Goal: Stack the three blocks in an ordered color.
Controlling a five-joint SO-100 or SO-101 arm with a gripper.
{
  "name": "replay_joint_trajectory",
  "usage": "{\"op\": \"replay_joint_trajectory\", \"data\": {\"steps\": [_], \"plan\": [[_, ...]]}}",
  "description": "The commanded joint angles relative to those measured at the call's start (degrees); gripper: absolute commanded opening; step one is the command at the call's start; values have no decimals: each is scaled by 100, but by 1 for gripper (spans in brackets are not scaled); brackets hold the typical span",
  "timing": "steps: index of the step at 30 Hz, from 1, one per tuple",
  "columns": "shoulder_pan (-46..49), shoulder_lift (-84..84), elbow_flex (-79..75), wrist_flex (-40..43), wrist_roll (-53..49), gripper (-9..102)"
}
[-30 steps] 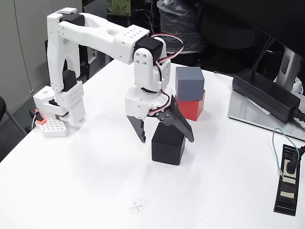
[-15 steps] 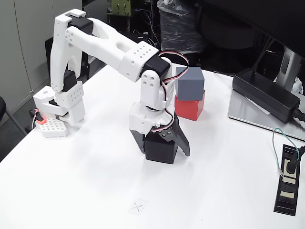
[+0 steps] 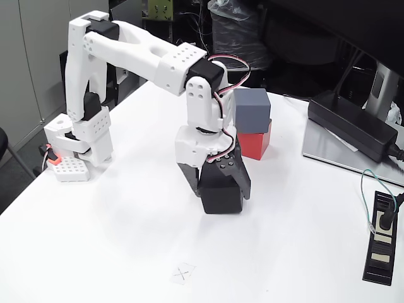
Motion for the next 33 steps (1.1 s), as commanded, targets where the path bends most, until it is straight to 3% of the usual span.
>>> {"op": "replay_joint_trajectory", "data": {"steps": [1,13,20,33], "plan": [[-202,-44,-185,97,35,-2],[-290,-35,-2514,2048,35,-1],[-281,281,-3595,2065,387,-1],[-1292,2628,-3577,2065,439,-1]]}}
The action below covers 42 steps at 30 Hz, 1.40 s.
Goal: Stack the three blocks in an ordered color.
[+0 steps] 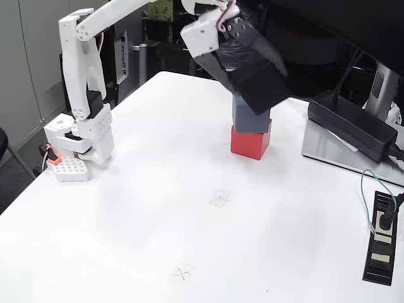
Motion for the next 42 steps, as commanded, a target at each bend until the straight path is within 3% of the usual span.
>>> {"op": "replay_joint_trajectory", "data": {"steps": [1,18,42], "plan": [[-246,782,-176,0,88,-1],[-2065,967,914,9,1292,-1],[-1749,79,905,0,1521,-1]]}}
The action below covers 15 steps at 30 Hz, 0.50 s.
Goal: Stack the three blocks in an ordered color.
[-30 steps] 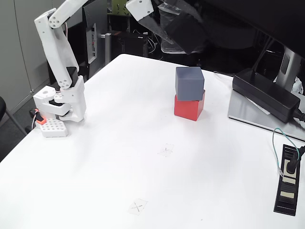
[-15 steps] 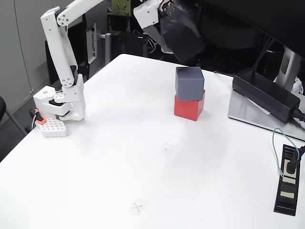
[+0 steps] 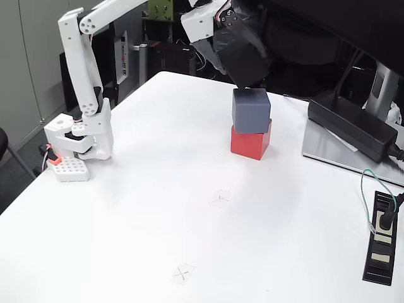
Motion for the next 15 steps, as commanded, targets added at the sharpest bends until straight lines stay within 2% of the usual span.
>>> {"op": "replay_joint_trajectory", "data": {"steps": [1,15], "plan": [[229,9,-35,0,141,-1],[369,-483,-114,0,158,-1]]}}
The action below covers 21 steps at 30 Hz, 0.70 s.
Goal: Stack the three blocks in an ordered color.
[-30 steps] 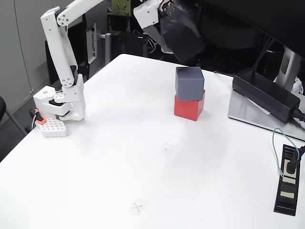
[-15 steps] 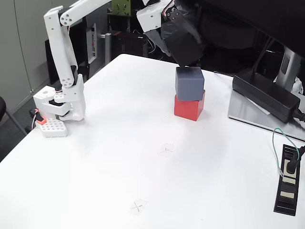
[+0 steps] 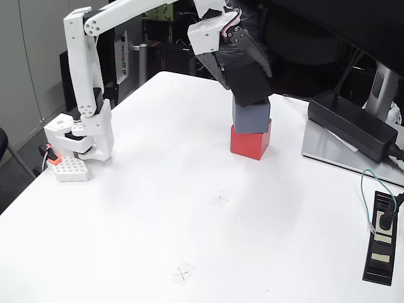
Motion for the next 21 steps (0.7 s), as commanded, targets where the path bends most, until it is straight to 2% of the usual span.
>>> {"op": "replay_joint_trajectory", "data": {"steps": [1,12,21], "plan": [[-26,18,-114,0,35,-1],[-26,18,-105,0,-9,1],[-26,18,-105,0,-18,24]]}}
